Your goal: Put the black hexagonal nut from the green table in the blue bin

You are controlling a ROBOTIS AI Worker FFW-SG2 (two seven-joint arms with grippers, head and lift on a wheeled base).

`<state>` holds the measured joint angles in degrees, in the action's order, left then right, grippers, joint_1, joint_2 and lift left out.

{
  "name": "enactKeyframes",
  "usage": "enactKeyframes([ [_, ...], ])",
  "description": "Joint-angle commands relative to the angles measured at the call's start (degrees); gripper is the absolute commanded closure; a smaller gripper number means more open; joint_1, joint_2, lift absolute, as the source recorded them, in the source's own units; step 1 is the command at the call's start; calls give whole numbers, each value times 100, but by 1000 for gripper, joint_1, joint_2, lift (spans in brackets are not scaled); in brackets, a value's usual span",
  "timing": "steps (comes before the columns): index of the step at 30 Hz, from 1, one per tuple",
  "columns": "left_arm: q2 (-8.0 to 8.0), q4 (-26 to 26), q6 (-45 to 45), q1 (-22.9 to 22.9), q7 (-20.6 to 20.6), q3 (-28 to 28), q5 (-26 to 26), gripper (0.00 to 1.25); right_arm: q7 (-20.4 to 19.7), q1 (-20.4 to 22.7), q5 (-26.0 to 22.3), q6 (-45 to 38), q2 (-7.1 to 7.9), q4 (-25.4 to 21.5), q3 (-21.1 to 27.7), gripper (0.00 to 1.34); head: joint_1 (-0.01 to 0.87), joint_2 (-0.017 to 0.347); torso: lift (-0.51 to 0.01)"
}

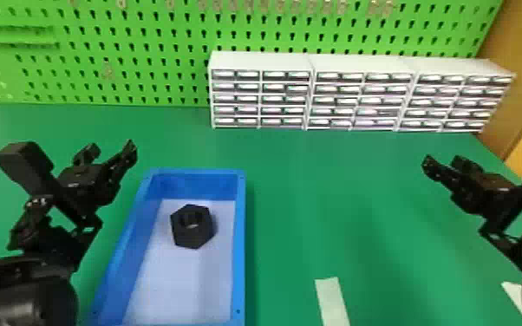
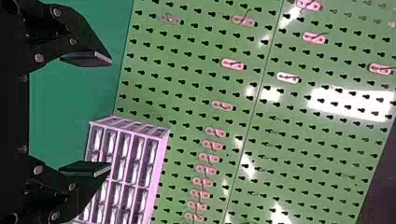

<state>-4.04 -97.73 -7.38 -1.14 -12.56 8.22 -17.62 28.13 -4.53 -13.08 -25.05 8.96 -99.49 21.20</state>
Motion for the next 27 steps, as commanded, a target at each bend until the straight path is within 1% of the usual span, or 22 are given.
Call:
enactKeyframes([
  [1,0,0,0,0,0,5,4,458,-1,-4,7,0,0,0,24,522,691,9,-97],
  [15,0,0,0,9,0,5,4,458,8,-48,86,0,-35,0,33,522,691,9,-97],
  [27,0,-9,9,-9,0,40,13,458,-1,-66,95,0,-35,0,24,522,691,9,-97],
])
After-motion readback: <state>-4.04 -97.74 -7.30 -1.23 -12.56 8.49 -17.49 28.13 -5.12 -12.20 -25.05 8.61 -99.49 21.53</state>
